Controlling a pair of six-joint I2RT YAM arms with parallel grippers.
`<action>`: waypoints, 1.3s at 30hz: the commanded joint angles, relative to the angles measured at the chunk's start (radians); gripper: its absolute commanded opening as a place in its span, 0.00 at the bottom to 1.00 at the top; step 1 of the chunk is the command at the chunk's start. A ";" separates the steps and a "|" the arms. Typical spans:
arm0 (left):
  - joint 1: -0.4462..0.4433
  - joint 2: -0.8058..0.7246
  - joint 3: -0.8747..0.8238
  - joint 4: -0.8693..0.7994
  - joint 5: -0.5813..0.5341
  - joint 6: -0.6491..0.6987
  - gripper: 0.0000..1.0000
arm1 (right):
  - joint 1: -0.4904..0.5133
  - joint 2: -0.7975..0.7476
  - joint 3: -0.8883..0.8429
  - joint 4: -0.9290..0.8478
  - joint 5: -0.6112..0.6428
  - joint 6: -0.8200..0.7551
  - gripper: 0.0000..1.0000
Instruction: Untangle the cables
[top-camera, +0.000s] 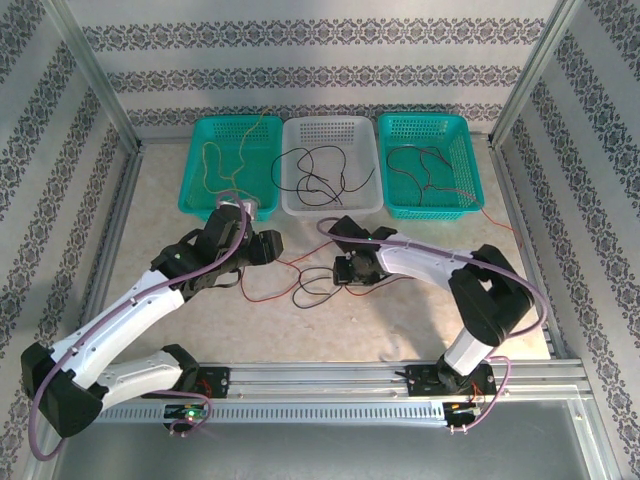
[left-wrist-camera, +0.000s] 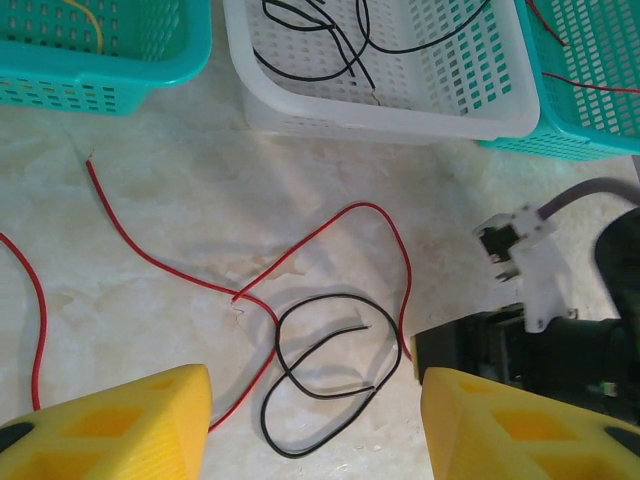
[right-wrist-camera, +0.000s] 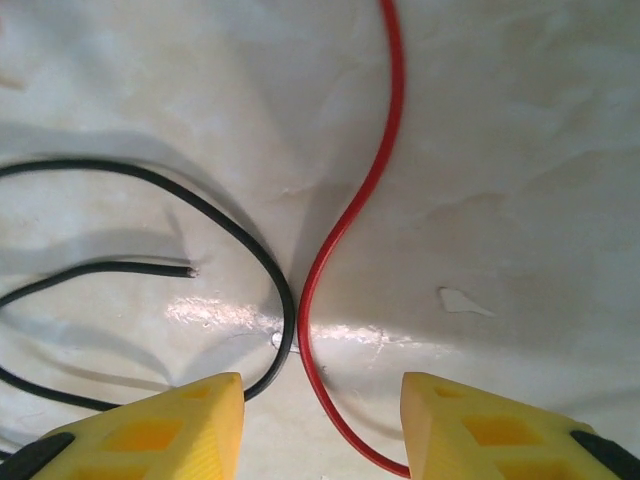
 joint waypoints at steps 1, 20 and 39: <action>-0.004 -0.027 -0.032 -0.024 -0.021 -0.028 0.58 | 0.017 0.038 0.013 -0.043 0.012 -0.043 0.44; -0.001 -0.006 -0.021 0.018 0.011 -0.036 0.56 | 0.019 -0.131 -0.053 -0.035 -0.015 0.013 0.00; -0.002 0.103 0.038 0.080 0.103 -0.063 0.52 | -0.080 -0.522 0.472 -0.306 0.069 -0.091 0.00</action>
